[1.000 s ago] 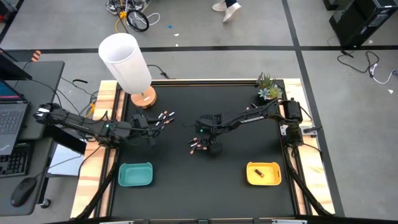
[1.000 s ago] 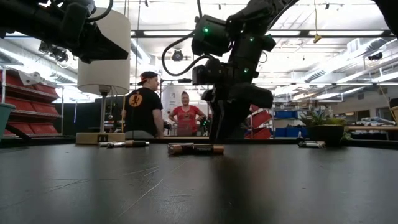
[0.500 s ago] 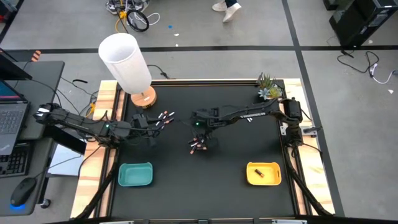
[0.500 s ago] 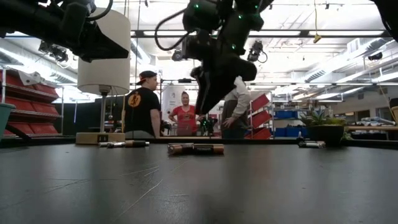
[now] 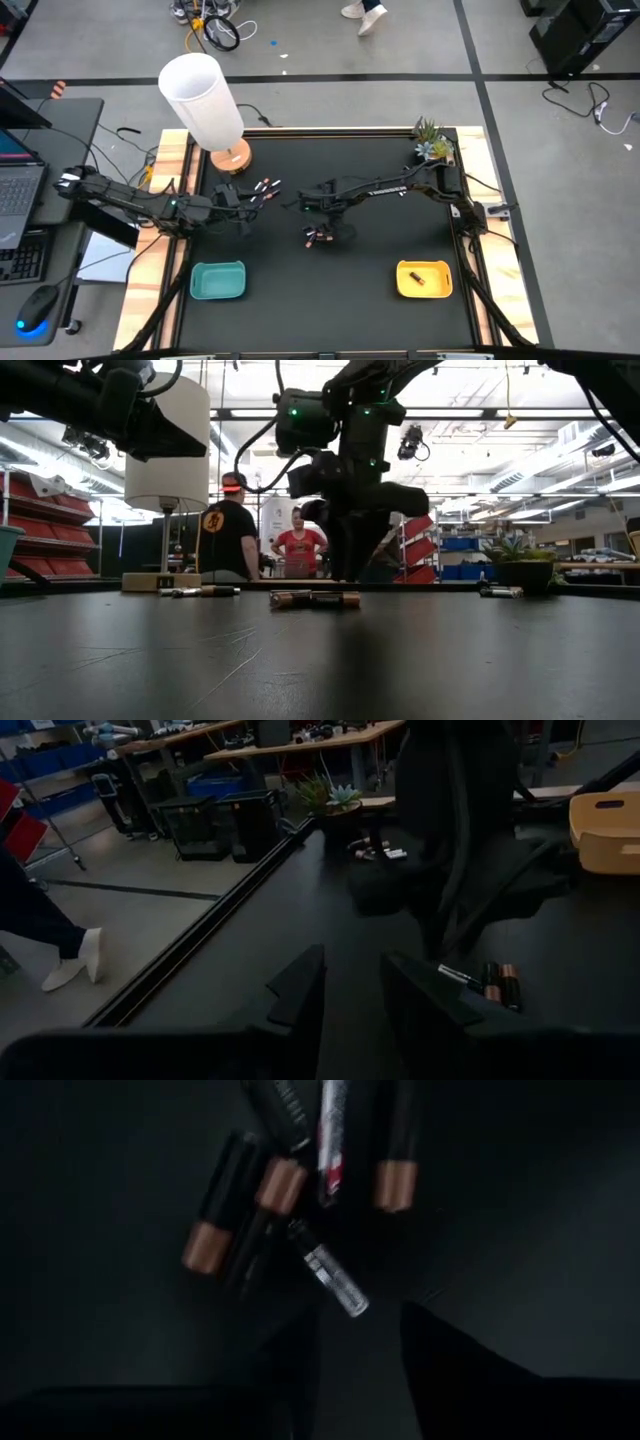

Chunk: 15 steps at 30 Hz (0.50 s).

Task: Sort batteries
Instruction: Put the silver battery into the green bin

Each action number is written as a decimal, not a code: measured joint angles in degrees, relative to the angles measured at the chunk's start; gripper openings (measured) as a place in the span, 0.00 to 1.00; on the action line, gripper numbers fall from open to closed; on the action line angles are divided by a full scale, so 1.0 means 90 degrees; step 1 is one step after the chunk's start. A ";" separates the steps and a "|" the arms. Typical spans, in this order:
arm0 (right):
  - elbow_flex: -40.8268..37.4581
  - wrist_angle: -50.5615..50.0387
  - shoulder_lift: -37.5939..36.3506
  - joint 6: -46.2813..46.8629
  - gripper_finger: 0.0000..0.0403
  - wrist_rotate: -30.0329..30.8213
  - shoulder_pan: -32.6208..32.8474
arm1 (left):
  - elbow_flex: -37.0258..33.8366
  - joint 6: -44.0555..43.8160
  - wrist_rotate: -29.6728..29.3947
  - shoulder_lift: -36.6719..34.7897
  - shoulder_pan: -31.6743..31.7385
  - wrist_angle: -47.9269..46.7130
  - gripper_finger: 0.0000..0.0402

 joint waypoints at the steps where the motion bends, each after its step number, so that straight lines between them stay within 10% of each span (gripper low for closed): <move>1: 0.0000 -0.0020 -0.0005 -0.0068 0.30 -0.0019 0.0001 | 0.0000 0.0000 0.0009 0.0001 0.0000 -0.0003 0.29; 15: -0.0041 0.0293 0.0000 -0.0549 0.31 -0.0288 0.0018 | 0.0000 -0.0005 0.0018 0.0003 0.0000 0.0009 0.29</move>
